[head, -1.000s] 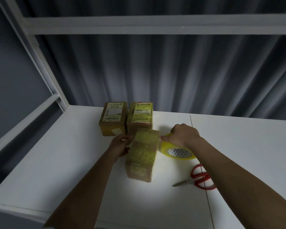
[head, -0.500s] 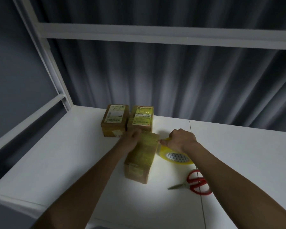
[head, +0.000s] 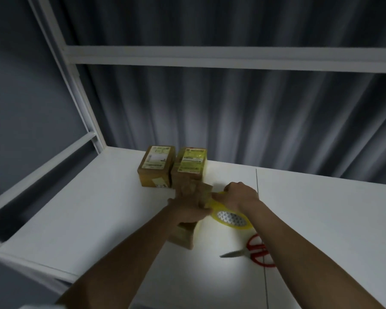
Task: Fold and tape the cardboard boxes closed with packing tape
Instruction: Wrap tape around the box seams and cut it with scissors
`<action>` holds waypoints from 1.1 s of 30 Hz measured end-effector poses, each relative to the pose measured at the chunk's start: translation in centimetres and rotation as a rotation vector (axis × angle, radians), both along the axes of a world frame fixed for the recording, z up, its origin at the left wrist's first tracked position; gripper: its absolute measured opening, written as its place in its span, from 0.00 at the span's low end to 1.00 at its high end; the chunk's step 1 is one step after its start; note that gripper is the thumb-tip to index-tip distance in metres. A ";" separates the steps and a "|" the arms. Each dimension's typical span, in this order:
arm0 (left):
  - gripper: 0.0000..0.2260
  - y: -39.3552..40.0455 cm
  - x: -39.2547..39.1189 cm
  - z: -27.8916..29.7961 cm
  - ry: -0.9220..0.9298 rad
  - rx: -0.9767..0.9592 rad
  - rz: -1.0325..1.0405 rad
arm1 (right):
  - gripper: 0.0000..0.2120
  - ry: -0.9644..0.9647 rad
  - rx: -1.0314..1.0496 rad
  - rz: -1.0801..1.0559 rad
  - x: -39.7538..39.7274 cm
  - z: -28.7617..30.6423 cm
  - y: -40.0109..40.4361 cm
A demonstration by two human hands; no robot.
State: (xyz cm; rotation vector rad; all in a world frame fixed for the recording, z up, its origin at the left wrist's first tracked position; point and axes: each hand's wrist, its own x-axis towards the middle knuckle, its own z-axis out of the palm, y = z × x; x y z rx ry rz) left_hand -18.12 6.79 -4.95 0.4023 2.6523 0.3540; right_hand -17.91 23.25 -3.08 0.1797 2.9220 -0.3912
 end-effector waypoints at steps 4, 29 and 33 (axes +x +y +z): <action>0.42 0.1 0.9 0.7 0.042 -0.028 0.065 | 0.27 -0.019 -0.348 0.006 0.7 -0.4 2.2; 0.38 -6.1 4.4 -3.4 -0.013 0.966 0.398 | 0.28 0.033 -0.350 0.512 -1.0 6.9 -7.9; 0.41 -7.1 4.8 -4.5 -0.056 0.898 0.456 | 0.20 0.060 -0.172 0.550 -1.0 7.8 -6.2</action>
